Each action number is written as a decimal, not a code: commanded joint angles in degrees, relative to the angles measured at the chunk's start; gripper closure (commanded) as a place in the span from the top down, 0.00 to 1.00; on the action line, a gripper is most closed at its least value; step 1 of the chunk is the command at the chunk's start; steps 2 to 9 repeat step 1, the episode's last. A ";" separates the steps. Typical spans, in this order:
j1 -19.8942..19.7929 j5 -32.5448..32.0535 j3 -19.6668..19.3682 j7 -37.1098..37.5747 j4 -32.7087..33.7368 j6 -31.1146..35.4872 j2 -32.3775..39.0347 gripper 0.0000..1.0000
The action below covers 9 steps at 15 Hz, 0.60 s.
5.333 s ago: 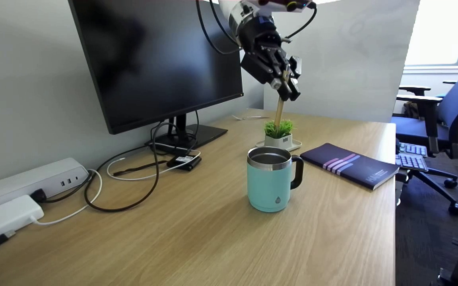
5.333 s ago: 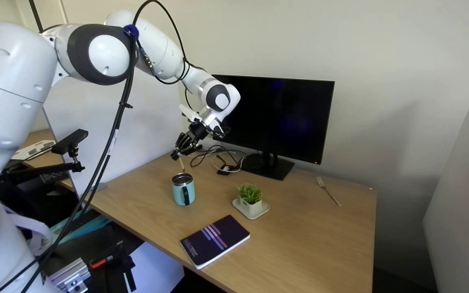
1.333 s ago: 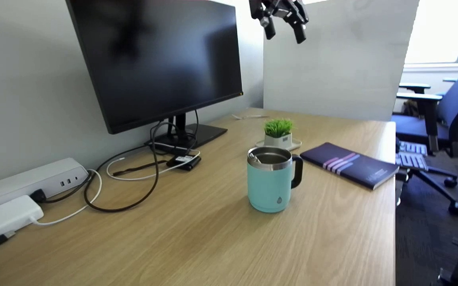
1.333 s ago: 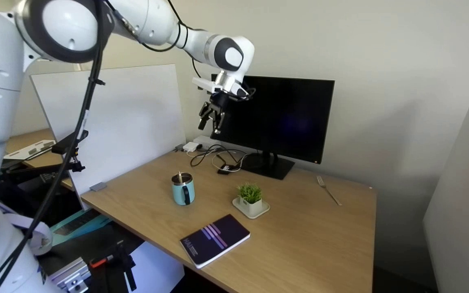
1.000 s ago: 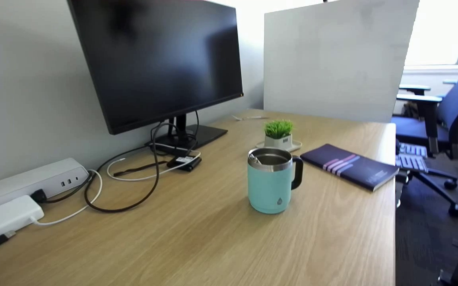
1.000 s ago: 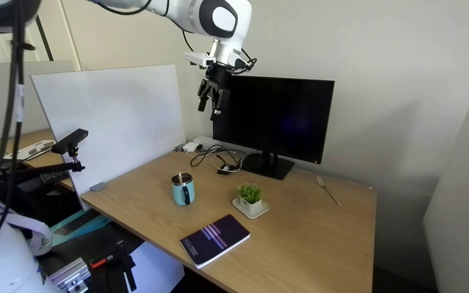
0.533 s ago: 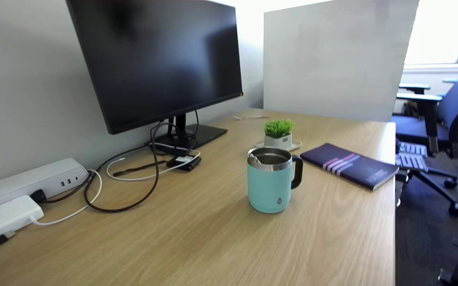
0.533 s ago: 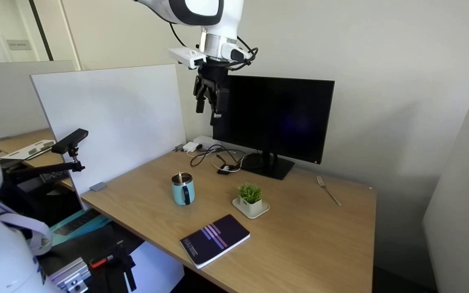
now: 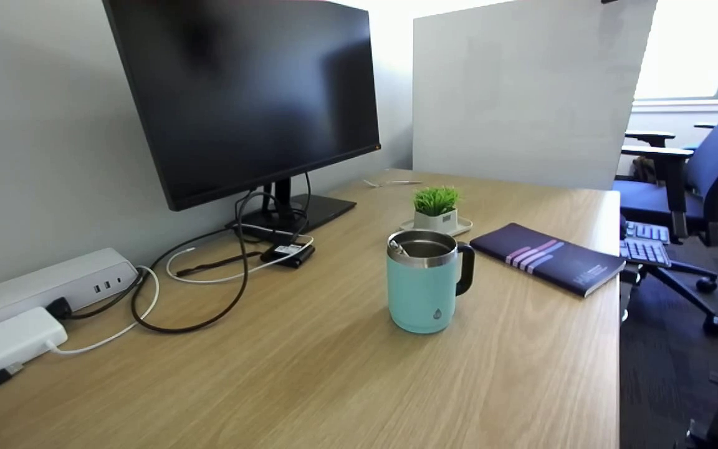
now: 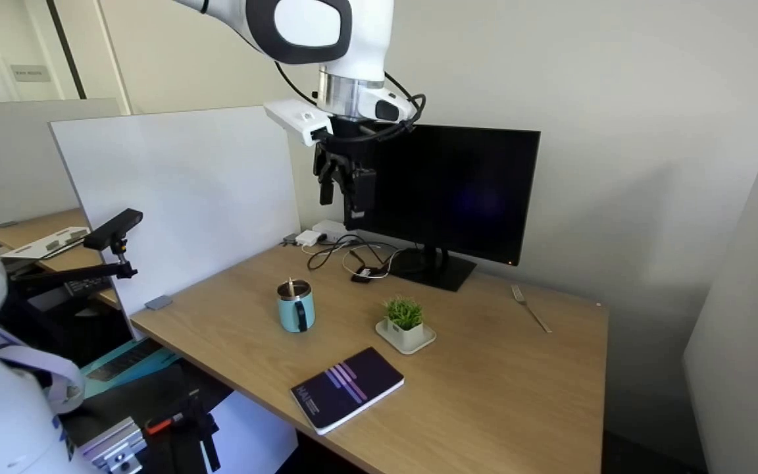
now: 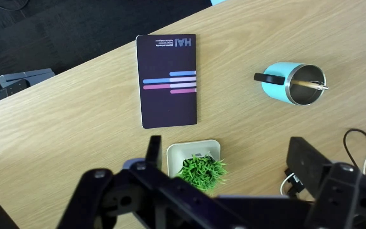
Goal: Pick the pen and put it in the cup
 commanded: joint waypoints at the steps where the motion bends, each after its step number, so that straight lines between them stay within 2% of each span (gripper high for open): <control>1: -0.25 0.04 0.21 -0.05 0.12 -0.08 0.03 1.00; 9: -0.25 0.04 0.21 -0.05 0.12 -0.08 0.03 1.00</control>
